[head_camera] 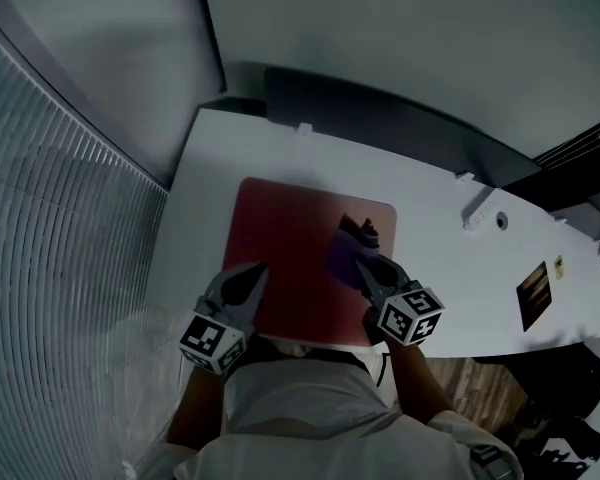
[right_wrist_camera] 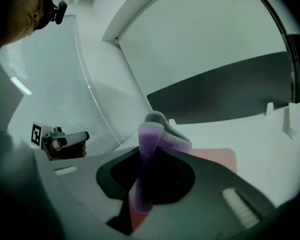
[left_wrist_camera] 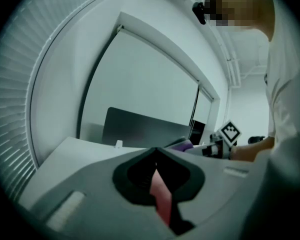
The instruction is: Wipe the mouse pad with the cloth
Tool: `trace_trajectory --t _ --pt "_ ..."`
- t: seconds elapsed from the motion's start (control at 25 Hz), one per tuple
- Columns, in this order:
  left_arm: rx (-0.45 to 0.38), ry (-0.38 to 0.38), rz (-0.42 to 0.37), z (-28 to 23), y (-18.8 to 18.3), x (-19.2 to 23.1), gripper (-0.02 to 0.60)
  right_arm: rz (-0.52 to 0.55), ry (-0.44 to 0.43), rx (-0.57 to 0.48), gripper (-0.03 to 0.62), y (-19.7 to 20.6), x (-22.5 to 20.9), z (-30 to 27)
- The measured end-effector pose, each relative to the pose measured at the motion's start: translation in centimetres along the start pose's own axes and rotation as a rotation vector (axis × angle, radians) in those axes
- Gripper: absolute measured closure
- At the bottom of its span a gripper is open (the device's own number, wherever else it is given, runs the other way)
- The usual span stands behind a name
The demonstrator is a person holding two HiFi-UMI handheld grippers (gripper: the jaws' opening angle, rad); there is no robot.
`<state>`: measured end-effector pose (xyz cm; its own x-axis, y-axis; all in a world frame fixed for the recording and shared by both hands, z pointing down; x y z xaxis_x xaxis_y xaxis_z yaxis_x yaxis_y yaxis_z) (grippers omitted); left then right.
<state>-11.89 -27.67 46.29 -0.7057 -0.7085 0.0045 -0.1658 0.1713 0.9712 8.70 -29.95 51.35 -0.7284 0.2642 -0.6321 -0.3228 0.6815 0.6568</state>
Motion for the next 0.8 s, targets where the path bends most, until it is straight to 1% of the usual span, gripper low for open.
trace_trajectory --t 0.12,0.24,0.36,0.52,0.6,0.68,0.8 --pt "0.008 -0.015 0.009 1.0 0.6 4.0 0.581 -0.002 -0.037 0.049 0.543 0.6 2.5 -5.6" --pt "0.022 -0.036 0.039 3.1 1.8 7.4 0.581 -0.018 -0.111 0.086 0.543 1.3 6.2 -11.3" --pt "0.042 -0.054 0.054 4.9 3.3 10.0 0.581 -0.007 -0.175 0.150 0.543 2.6 9.4 -16.9" --pt "0.053 -0.073 0.067 6.0 4.5 12.2 0.581 -0.055 -0.222 0.270 0.543 4.3 11.0 -24.2" --pt "0.054 -0.072 0.070 6.3 4.6 12.5 0.581 -0.067 -0.206 0.301 0.543 4.7 10.8 -27.0" --pt "0.061 -0.064 0.066 6.6 5.0 12.8 0.581 -0.070 -0.170 0.322 0.543 5.1 10.1 -29.1" --pt "0.066 -0.049 0.056 6.6 5.4 13.3 0.581 -0.069 -0.078 0.353 0.543 5.7 8.0 -31.2"
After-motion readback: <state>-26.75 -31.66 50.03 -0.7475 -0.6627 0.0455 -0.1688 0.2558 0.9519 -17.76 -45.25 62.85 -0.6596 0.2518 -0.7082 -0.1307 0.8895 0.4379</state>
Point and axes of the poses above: the fingertips, and each gripper's own axes: z backward along the fingers, x to its left, y out of its underside, the point moved 3 cm from there along z, backward along the fingers, and after that the axes turned 15 degrees about -z, right-handed, at the moved point
